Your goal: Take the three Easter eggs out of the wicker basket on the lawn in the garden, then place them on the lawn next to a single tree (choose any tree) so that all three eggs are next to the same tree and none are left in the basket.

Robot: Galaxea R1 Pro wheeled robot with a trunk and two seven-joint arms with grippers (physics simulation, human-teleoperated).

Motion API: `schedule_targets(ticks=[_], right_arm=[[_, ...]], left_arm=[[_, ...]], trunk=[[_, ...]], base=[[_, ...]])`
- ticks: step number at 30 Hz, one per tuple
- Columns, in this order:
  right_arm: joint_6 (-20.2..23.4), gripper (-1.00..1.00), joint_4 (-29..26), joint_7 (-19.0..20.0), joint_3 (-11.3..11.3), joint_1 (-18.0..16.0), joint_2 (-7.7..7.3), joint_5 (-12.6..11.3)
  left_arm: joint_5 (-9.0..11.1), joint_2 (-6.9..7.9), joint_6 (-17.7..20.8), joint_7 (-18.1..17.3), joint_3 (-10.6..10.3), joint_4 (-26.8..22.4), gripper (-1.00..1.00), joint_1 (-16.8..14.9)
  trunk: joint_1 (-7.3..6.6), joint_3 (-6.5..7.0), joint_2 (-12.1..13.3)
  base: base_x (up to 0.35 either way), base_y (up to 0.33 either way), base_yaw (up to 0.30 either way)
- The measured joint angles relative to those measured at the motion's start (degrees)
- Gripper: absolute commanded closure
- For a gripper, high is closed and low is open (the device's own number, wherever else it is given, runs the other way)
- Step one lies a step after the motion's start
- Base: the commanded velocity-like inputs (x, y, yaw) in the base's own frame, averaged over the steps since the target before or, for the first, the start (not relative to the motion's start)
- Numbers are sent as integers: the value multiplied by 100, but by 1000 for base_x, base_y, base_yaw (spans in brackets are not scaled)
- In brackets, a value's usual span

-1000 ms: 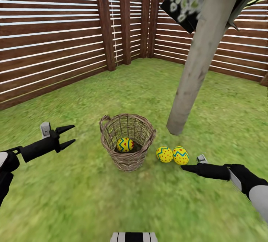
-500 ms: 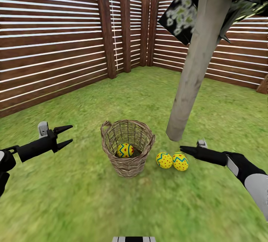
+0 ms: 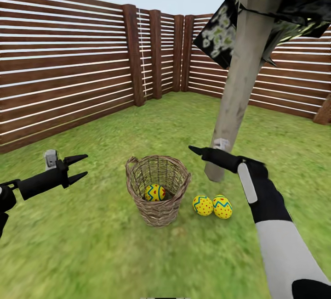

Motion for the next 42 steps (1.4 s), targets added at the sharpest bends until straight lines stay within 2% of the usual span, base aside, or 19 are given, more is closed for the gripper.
schedule_targets(ticks=[3, 4, 6, 8, 9, 13, 14, 16, 17, 18, 23, 26, 31, 38, 42], right_arm=[[374, -100, -236, -653, 579, 76, 66, 20], [455, -100, -262, -775, 702, 80, 71, 23], [685, -100, -344, -1371, 1159, 95, 147, -17], [794, -100, -382, -1823, 1457, 100, 314, -23], [861, -100, -395, -2257, 1684, 103, 494, -50], [889, -100, -399, -2896, 2062, 101, 593, -3], [898, -100, -397, -3212, 2209, 102, 612, 15], [909, -100, -378, -3480, 2277, 104, 648, 26], [976, -100, -356, -3726, 2307, 104, 707, 26], [1045, -100, -352, -3812, 2315, 104, 725, 25], [1289, -100, -200, -3962, 2326, 99, 793, 16], [1313, -100, 431, -3965, 2321, 42, 846, 0], [1310, -100, 1167, -3929, 2316, -194, 935, -3], [1304, -100, 1358, -3849, 2323, -287, 957, 16], [1307, -100, 1359, -3401, 2327, -290, 951, -7]], left_arm=[[73, 118, 2, -1, 2, 4, -100, 0], [99, 129, 1, -1, 6, 5, -100, 0], [215, 152, -2, 3, 45, 7, -100, 0], [269, 164, -3, 5, 66, 8, -100, 0], [294, 173, -3, 6, 76, 9, -100, -1], [304, 180, -4, 7, 86, 10, -100, 1], [306, 184, -4, 7, 88, 14, -100, 1], [304, 189, -4, 7, 89, 11, -100, 1], [305, 268, -4, 7, 89, 9, -100, 0], [305, 304, -4, 7, 89, 9, -100, 0], [270, 395, -15, 18, 146, 9, -100, 1], [220, 408, -27, 40, 339, 14, -100, 1], [221, 398, -30, 36, 391, -21, -100, 1], [223, 385, -30, 20, 396, -88, -100, 1], [227, 384, -30, 16, 396, -85, -100, 0]], trunk=[[-7, 66, 4], [-10, 89, 6], [-15, 133, 8], [-20, 177, 11], [-23, 200, 12], [-33, 288, 18], [-36, 310, 19], [-41, 355, 22], [-44, 377, 23], [-46, 399, 24], [-59, 510, 31], [-63, 555, 35], [-64, 555, 35], [-66, 555, 34], [-66, 555, 34]], base=[[0, 0, 0], [0, 0, 0], [0, 0, 0], [0, 0, 0], [0, 0, 0], [0, 0, 0], [0, 0, 0], [0, 0, 0], [0, 0, 0], [0, 0, 0], [0, 0, 0], [0, 0, 0], [0, 0, 0], [97, 99, 0], [222, 201, 0]])
